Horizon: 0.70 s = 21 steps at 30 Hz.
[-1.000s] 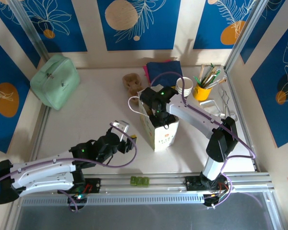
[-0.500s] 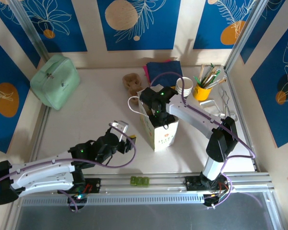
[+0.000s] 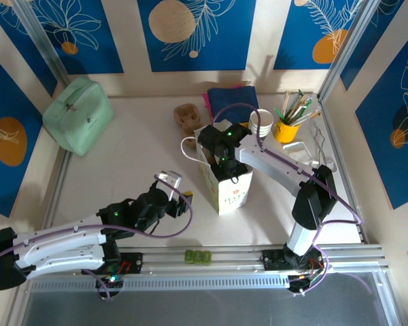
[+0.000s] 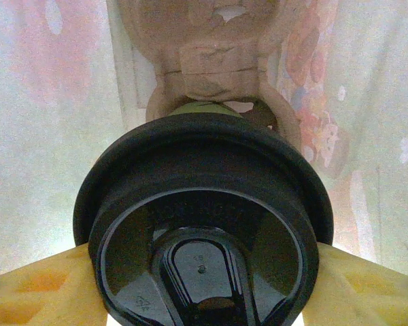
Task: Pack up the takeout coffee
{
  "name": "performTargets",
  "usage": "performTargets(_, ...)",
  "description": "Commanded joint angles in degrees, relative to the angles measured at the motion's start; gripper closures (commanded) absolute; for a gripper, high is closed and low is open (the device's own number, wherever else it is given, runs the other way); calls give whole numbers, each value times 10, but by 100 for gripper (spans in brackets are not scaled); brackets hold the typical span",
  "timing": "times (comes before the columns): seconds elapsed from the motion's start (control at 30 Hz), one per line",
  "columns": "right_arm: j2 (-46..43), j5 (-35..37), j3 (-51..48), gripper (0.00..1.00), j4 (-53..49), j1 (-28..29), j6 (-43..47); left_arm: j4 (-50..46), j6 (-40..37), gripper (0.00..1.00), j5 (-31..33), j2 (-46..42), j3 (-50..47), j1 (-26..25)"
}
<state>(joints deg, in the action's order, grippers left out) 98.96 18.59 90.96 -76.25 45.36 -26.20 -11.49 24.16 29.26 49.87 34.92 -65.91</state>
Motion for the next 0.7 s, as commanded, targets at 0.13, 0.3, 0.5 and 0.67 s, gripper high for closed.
performTargets(0.13,3,-9,-12,42,-1,-4,-8,-1,10,28,11,-4,-2,1)
performTargets(0.3,3,-8,-14,42,1,-4,-8,-2,10,28,11,-4,-2,1)
performTargets(0.5,5,-6,-17,42,4,-5,-9,0,10,28,11,-4,-2,1)
performTargets(0.67,7,1,-20,42,5,-5,-7,-4,12,28,12,-5,-3,1)
